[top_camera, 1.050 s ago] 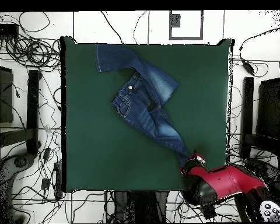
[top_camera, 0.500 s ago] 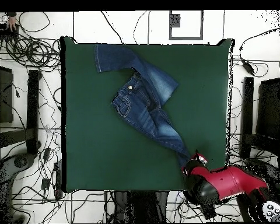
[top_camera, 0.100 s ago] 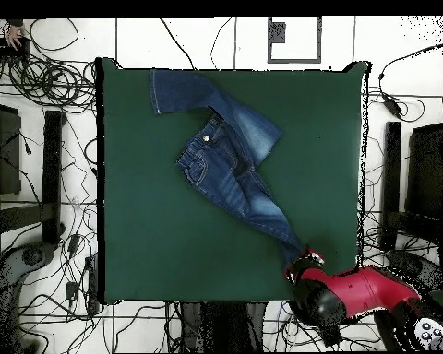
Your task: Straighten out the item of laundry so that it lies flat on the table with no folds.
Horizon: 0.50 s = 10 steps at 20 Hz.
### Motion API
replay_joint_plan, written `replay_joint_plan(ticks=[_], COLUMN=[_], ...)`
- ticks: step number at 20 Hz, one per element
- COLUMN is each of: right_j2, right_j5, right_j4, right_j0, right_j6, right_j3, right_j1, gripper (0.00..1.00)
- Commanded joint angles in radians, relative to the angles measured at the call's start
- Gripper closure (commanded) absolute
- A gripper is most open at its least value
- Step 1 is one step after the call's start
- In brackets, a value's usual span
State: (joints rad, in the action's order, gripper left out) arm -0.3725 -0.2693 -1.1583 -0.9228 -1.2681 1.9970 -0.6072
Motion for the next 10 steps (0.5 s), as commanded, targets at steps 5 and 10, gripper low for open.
replay_joint_plan(ticks=[5, 10], right_j2=[-0.001, 0.000], right_j5=[-0.103, -0.087], right_j4=[-0.006, -0.018], right_j0=[0.046, 0.048], right_j6=[0.033, 0.033], right_j3=[-0.040, -0.052], right_j1=[0.054, 0.053], gripper=[0.00, 0.00])
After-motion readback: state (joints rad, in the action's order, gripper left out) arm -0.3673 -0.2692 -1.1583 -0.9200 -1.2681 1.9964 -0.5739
